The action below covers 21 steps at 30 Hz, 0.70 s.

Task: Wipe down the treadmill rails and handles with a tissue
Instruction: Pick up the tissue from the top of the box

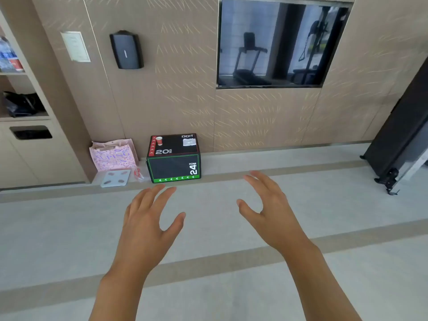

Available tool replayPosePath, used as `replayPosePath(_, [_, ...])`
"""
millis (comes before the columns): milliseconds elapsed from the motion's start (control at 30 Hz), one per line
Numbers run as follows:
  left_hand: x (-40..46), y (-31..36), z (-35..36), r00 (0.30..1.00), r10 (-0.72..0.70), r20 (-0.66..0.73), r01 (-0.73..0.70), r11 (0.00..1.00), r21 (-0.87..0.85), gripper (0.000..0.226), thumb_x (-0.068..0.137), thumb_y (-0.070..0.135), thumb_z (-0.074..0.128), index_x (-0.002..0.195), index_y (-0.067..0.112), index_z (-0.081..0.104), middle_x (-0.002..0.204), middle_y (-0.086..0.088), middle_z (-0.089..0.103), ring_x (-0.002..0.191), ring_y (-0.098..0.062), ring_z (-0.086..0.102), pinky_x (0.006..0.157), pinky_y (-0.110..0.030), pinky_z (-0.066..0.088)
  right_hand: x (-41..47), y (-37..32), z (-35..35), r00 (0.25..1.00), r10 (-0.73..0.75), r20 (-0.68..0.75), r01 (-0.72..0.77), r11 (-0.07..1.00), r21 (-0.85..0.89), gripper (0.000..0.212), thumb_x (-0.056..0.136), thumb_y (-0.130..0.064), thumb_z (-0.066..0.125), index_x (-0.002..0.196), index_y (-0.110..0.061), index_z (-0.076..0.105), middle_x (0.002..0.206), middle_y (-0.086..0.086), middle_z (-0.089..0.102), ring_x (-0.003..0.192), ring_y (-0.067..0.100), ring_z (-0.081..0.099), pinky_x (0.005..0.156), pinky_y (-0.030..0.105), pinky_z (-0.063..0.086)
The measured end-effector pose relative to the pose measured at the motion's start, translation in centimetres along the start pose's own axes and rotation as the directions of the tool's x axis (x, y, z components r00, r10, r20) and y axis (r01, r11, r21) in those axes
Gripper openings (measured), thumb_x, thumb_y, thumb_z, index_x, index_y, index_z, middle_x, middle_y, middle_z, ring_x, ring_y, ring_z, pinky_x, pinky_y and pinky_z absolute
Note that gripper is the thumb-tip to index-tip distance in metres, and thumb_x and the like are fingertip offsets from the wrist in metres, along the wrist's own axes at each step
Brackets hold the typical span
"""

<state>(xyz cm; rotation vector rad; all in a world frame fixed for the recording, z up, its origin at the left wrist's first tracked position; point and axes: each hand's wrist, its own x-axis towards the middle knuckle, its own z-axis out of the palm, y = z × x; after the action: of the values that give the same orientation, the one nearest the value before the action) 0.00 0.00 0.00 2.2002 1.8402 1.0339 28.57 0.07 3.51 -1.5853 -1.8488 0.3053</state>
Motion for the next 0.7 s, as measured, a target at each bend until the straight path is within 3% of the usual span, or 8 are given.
replayPosePath(333, [8.8,-5.1,4.3,0.997,-0.074,0.004,0.073,0.997,0.018,0.061,0.094,0.061,0.055,0.151,0.038,0.05,0.157,0.008,0.048,0.149,-0.022,0.036,0.12,-0.05,0.037,10.8,2.6,5.4,0.996,0.003,0.089,0.0,0.999,-0.033,0.059,0.102,-0.047,0.06,0.157,-0.035,0.042,0.167,-0.017,0.03,0.154,0.004,0.02,0.128,0.037,0.022])
replayPosePath(700, [27.6,-4.4,16.3,0.998,-0.055,0.033,0.053,0.995,0.081,0.058,0.098,0.055,0.064,0.151,0.036,0.051,0.158,0.005,0.049,0.15,-0.023,0.036,0.119,-0.051,0.037,29.0,15.6,7.7,0.995,0.027,0.099,-0.018,0.995,-0.099,0.065,0.101,-0.054,0.058,0.159,-0.032,0.04,0.169,-0.012,0.029,0.156,0.011,0.021,0.128,0.041,0.022])
